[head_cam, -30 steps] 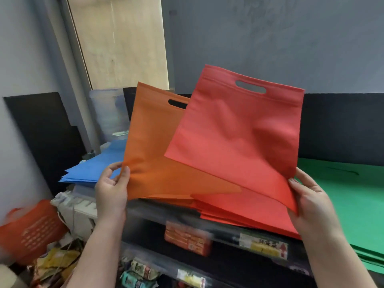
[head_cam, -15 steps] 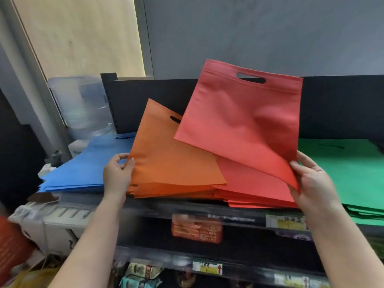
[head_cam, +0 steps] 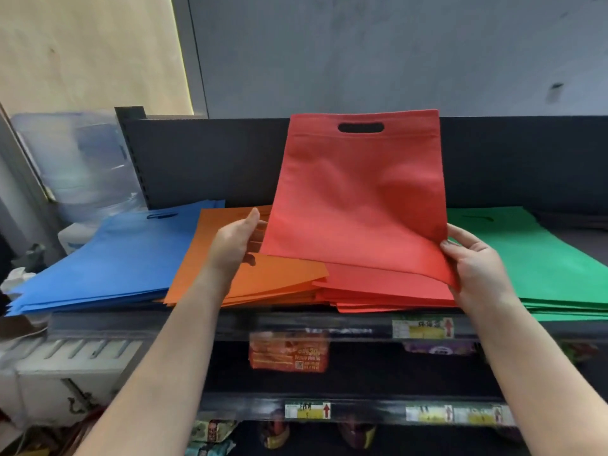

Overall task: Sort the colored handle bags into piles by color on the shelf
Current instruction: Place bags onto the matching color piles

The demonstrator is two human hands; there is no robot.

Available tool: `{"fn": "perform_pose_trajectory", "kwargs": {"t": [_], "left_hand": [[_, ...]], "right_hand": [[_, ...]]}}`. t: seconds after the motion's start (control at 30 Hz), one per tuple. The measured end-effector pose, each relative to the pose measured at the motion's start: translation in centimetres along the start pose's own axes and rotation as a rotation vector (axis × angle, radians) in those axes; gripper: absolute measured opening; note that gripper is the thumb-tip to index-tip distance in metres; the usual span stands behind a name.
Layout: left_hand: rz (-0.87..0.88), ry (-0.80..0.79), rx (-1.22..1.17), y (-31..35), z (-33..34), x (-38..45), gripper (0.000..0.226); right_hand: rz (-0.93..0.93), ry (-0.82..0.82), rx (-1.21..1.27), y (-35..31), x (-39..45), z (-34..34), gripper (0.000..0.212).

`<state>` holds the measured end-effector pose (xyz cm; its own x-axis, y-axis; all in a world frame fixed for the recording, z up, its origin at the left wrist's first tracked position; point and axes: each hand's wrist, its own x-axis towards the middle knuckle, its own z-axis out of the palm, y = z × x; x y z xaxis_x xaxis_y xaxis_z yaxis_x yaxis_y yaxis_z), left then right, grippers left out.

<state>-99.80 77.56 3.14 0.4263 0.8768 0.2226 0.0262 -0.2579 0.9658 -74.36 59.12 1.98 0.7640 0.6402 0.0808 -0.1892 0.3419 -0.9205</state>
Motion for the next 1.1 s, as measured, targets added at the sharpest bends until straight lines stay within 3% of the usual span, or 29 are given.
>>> {"fn": "perform_pose_trajectory", "kwargs": {"t": [0.13,0.37,0.43,0.6,0.87,1.1], "left_hand": [[0.066,-0.029,0.137,-0.1,3.6,0.8,0.007],[0.17,0.047,0.596,-2.1,7.4,2.3,0.016],[0.153,0.011,0.747,-2.6,8.0,2.3,0.022],[0.204,-0.022,1.364,-2.5,10.2,1.4,0.04],[0.515,-0.06,1.317,3.2,19.5,0.6,0.041],[0.673,-0.208,1.296,8.1,32.9,-0.3,0.048]], "right_hand": [[-0.126,0.06,-0.186,-0.7,1.0,-1.4,0.029],[-0.444,0.187,-1.002,-0.6,3.4,-3.6,0.027],[-0.451,0.173,-1.157,-0.2,3.8,-4.0,0.03],[-0.259,0.057,-1.636,0.0,4.4,-6.0,0.04],[-0.457,-0.039,-1.761,-5.5,4.3,-10.9,0.045],[-0.482,-0.049,-2.148,-12.5,4.3,-19.8,0.05]]}}
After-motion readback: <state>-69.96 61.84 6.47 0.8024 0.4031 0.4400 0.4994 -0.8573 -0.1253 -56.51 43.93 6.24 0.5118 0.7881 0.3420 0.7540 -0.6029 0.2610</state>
